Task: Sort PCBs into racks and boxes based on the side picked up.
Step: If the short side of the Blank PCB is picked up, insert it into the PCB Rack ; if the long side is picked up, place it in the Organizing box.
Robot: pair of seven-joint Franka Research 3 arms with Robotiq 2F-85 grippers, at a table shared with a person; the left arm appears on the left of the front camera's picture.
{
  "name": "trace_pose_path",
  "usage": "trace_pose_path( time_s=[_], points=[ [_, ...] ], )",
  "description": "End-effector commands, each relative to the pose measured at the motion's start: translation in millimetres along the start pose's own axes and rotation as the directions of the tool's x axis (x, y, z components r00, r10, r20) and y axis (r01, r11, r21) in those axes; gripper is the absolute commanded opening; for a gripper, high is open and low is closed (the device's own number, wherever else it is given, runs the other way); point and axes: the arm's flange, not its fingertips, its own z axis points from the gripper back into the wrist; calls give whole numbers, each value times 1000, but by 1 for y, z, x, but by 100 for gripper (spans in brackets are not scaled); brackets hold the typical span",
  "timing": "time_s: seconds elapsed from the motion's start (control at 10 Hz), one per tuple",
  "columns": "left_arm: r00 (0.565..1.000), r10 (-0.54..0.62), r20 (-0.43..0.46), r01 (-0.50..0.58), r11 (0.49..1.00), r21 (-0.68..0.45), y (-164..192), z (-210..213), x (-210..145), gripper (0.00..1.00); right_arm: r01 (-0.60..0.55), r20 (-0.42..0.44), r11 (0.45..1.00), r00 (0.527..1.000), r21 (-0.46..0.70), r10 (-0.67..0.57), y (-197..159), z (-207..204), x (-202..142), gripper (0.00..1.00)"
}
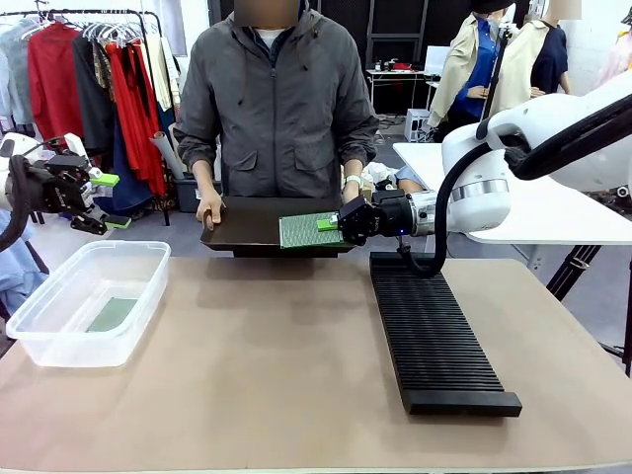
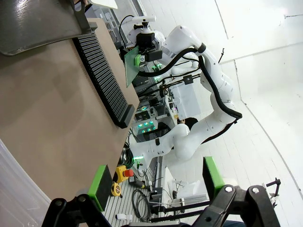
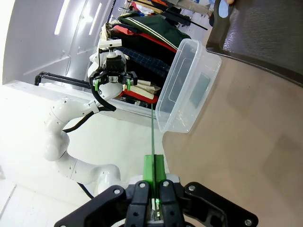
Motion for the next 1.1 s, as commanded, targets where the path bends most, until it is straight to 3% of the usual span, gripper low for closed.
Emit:
trace_pose_path(
  time_s=[0.0, 0.4, 0.5, 1.0],
  points=[
    [1000, 5, -1, -4, 1000, 8, -3, 1, -1, 100, -2, 7, 1000, 1000, 7, 1, 1, -2, 0, 0],
    [1000, 5, -1, -4, 1000, 8, -3, 1, -1, 100, 0, 0, 1000, 1000, 0, 0, 0, 0, 0, 0],
    [1000, 5, -1, -4, 1000, 8, -3, 1, -1, 100, -53, 0, 999, 999, 5, 53, 2, 5, 1, 0],
    [1000, 5, -1, -4, 1000, 8, -3, 1, -1, 100, -178, 22, 984, 984, 20, 178, 11, 68, -6, 0]
  ],
)
